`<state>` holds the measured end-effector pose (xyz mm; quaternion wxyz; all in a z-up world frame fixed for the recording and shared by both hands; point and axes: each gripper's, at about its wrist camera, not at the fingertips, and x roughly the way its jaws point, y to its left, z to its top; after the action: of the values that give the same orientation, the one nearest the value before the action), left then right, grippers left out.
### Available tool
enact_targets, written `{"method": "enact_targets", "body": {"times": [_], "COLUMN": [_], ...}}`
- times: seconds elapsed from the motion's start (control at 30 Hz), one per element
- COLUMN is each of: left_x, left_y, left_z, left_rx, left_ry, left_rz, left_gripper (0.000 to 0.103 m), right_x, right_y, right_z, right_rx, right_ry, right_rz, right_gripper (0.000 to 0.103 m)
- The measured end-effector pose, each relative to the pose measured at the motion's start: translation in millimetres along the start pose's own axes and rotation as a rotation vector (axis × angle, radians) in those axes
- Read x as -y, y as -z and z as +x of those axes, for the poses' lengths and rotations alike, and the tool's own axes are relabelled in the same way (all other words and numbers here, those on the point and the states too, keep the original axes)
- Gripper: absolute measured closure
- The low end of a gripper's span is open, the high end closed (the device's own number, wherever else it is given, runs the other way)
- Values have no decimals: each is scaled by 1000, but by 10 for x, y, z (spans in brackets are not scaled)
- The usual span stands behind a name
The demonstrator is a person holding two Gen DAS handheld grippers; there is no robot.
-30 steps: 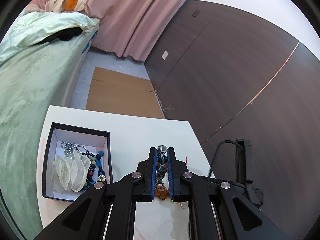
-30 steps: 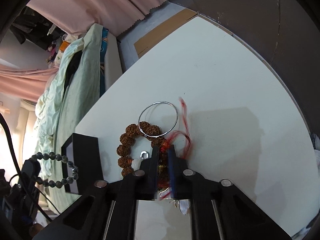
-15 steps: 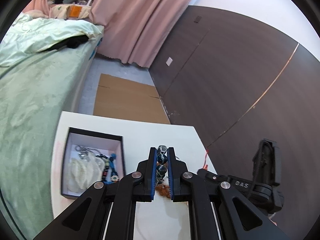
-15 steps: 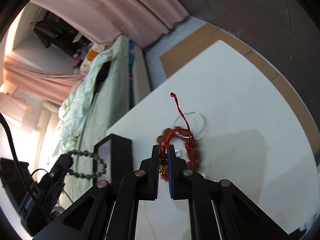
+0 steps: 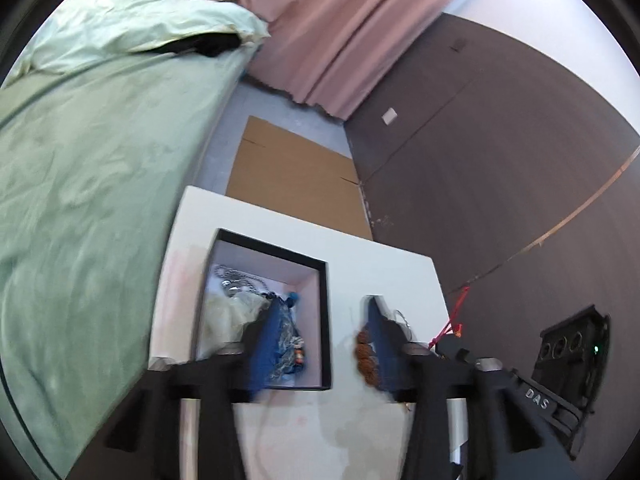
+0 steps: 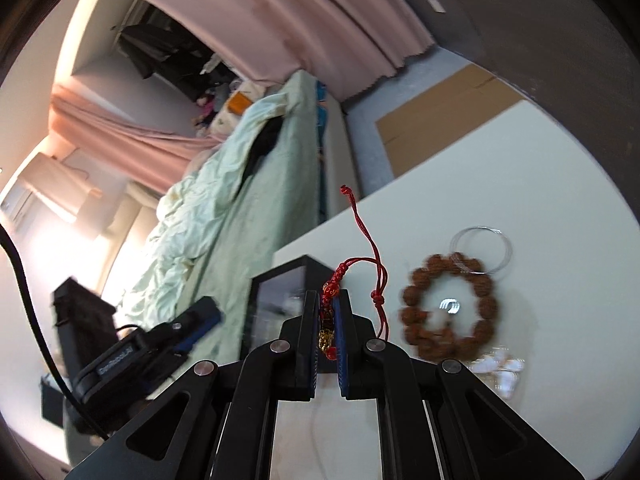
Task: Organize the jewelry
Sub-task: 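Carry the grey bracelet into the box with the left gripper while the right gripper grasps the red cord bracelet, then lower the red cord bracelet into the box and open the right gripper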
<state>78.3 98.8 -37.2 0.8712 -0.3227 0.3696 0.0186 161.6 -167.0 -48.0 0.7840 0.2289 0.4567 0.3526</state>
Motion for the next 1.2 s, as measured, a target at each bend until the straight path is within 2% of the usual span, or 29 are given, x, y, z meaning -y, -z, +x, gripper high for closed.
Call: {"method": "enact_targets", "body": {"times": [0.03,0.13,0.33,0.73,0.77,0.83,0.87,0.97,1.2], "left_x": [-32,-93,-273,-434,-446,-455,-460,-463,-347], "left_y": [-7,-55,-131,-241,-248,-250,-252,-254,-208], "left_z": [-55,-181,-283,-488,-491,-492,-490,-485,-368], "left_rx": [31,77,93,161,163,164,163,163,142], "left_ry": [-6,-21,-33,-27,-27,-29,-30,-28,-26], "left_rz": [-9,-13,-67,-113,-116,-117,-116,-119,-83], "left_gripper": [38,30,30,30,30,30,30,30,30], "right_x": [-48,-213,-473,-685,-700,-677,-663,-575,-481], "right_y": [15,53,115,210,219,258,271,239,160], "right_z": [35,128,311,689,757,894,903,893,608], "right_rx": [-2,-3,-19,-34,-58,-118,-119,-136,-85], "right_ry": [-13,-60,-136,-208,-200,-170,-153,-138,-135], "right_rz": [-9,-36,-76,-79,-87,-90,-89,-64,-50], "right_gripper": [94,94,94,92,87,34,30,30,30]}}
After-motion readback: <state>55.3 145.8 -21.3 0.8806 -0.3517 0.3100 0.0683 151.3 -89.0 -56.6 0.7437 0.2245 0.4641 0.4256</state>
